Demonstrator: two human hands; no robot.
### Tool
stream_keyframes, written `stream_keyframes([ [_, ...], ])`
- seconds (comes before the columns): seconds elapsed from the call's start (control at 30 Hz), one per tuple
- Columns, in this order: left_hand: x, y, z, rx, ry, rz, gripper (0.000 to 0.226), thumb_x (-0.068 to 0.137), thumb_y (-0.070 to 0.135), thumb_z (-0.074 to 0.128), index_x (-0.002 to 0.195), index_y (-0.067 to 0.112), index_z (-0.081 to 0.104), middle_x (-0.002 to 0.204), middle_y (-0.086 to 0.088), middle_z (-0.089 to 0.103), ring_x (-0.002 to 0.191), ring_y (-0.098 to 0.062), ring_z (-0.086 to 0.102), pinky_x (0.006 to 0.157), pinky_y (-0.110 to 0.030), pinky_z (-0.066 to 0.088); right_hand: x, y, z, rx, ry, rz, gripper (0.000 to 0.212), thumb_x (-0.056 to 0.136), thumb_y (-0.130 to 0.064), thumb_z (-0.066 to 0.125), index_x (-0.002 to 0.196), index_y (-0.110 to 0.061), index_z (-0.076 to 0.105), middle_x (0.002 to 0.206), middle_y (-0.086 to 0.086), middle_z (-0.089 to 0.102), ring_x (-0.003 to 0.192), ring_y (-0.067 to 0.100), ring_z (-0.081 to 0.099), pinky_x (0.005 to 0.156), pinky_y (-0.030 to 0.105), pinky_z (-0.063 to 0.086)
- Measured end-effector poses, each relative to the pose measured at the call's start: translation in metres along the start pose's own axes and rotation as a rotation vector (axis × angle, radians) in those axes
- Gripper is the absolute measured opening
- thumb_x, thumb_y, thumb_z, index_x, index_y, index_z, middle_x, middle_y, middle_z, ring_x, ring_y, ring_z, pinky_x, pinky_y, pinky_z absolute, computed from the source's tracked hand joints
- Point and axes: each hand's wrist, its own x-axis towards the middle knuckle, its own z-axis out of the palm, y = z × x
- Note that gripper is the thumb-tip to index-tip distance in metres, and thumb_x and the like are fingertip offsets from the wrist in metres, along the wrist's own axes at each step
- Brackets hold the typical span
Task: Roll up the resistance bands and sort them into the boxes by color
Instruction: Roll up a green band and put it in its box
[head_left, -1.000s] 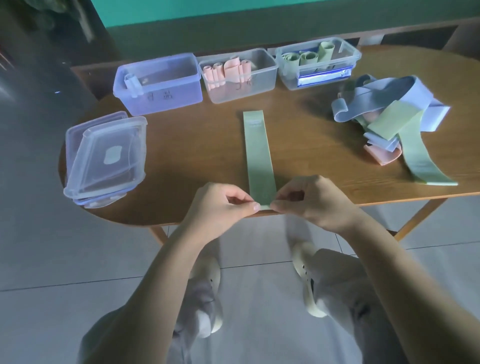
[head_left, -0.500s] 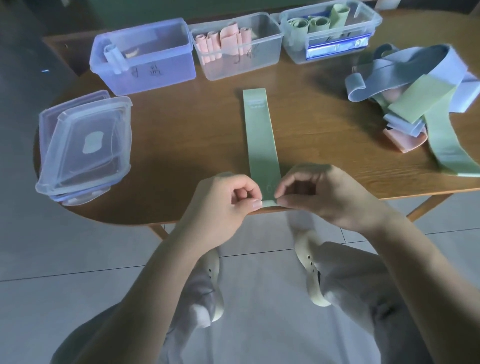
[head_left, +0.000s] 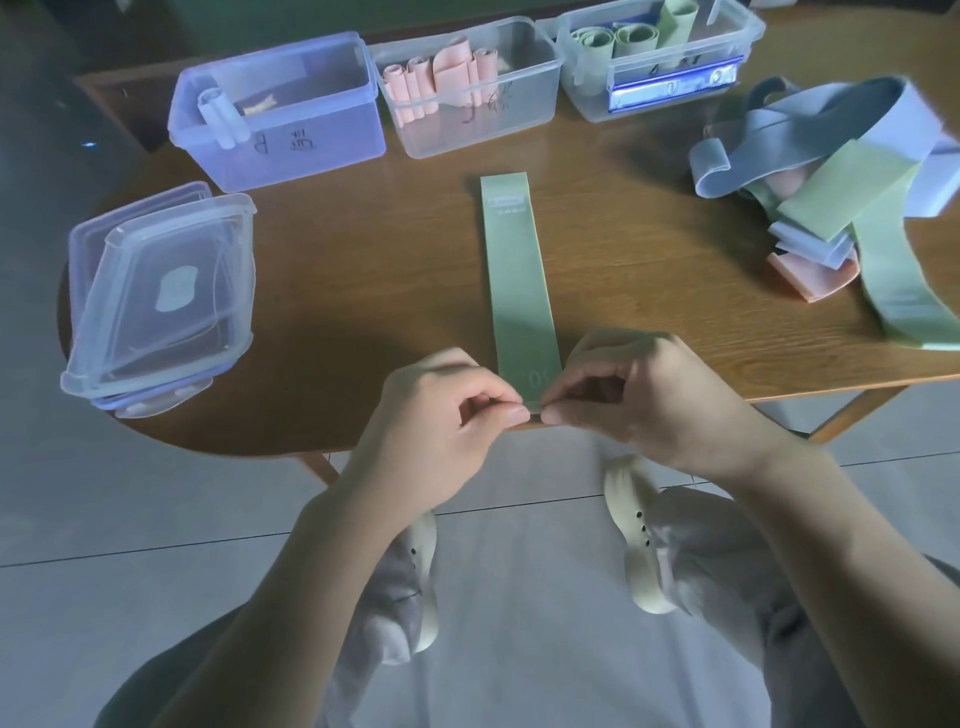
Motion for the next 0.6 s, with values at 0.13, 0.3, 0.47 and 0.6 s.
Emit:
stream_keyframes([
  [0.13, 0.002, 0.0, 0.0, -0.044, 0.017, -0.093, 0.005, 0.081, 0.025, 0.083, 0.079, 0.025, 0.078, 0.078, 0.009, 0.066, 0.074, -0.012, 0.064, 0.062, -0.027, 0.05, 0.003, -0.001, 0.003, -0.007, 0.028, 0.028, 0.02, 0.081, -0.052, 0.066, 0.082, -0.033, 0.074, 0.087, -0.022, 0.063, 0.075, 0.005, 0.06, 0.068, 0.04, 0.051],
  [0.3, 0.007, 0.002, 0.005, -0.09, 0.02, -0.195, 0.011, 0.084, 0.02, 0.079, 0.082, 0.028, 0.073, 0.081, 0.01, 0.064, 0.075, -0.011, 0.062, 0.065, -0.027, 0.052, 0.008, 0.0, 0.001, 0.021, 0.076, 0.071, 0.009, 0.083, -0.032, 0.08, 0.076, -0.029, 0.074, 0.077, -0.014, 0.064, 0.069, 0.007, 0.058, 0.064, 0.018, 0.042],
  [0.47, 0.006, -0.001, 0.011, 0.003, 0.102, 0.016, 0.012, 0.091, 0.008, 0.071, 0.086, 0.019, 0.073, 0.088, 0.008, 0.063, 0.078, -0.007, 0.059, 0.065, -0.026, 0.049, 0.013, 0.0, 0.003, 0.015, 0.108, 0.137, 0.012, 0.081, -0.03, 0.082, 0.075, -0.027, 0.073, 0.069, -0.016, 0.062, 0.065, 0.005, 0.055, 0.059, 0.013, 0.038],
  [0.6, -0.002, -0.011, 0.014, 0.045, 0.063, 0.174, 0.014, 0.1, 0.016, 0.062, 0.098, 0.015, 0.076, 0.099, 0.004, 0.066, 0.083, -0.014, 0.065, 0.064, -0.035, 0.055, 0.014, -0.002, 0.001, 0.008, 0.086, 0.154, 0.011, 0.081, -0.031, 0.082, 0.076, -0.026, 0.074, 0.068, -0.015, 0.062, 0.065, 0.003, 0.054, 0.059, 0.013, 0.038],
])
